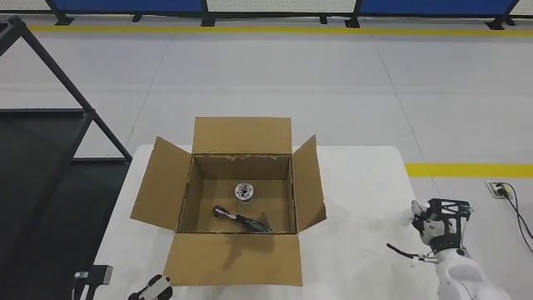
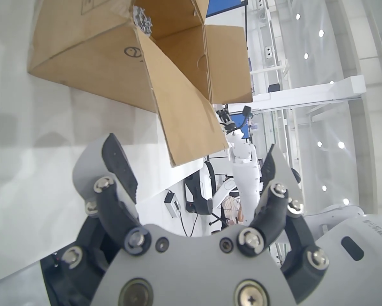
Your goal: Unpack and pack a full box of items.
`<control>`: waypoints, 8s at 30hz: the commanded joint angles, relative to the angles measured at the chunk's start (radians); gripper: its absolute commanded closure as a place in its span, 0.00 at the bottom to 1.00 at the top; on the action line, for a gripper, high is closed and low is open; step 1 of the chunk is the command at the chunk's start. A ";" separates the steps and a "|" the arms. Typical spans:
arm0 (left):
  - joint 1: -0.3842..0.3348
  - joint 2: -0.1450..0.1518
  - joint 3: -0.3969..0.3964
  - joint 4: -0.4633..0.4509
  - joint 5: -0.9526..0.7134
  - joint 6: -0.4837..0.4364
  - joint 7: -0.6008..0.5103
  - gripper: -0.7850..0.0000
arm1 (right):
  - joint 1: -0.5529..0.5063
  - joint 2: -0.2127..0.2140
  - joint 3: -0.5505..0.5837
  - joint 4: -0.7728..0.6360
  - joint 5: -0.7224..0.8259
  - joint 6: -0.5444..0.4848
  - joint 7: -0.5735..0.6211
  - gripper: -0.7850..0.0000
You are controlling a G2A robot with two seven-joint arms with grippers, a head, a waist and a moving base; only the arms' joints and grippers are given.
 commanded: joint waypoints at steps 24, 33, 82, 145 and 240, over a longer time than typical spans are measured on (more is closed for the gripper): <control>0.047 -0.003 -0.103 0.075 -0.159 -0.055 0.074 0.00 | -0.121 -0.006 -0.286 -0.568 -0.112 0.096 0.021 1.00; 0.047 -0.003 -0.103 0.075 -0.159 -0.055 0.074 0.00 | -0.121 -0.006 -0.286 -0.568 -0.112 0.096 0.021 1.00; 0.063 -0.021 -0.094 0.052 -0.153 -0.051 0.127 0.00 | 0.433 -0.076 -0.829 -0.125 -0.395 0.043 0.129 1.00; 0.045 -0.034 -0.106 0.083 -0.194 -0.042 0.116 0.00 | 0.708 -0.217 -0.989 0.391 -0.303 0.352 0.360 1.00; 0.018 -0.047 -0.151 -0.044 -0.131 -0.016 0.153 0.00 | 0.327 -0.200 -0.564 -0.221 0.271 -0.026 0.309 0.00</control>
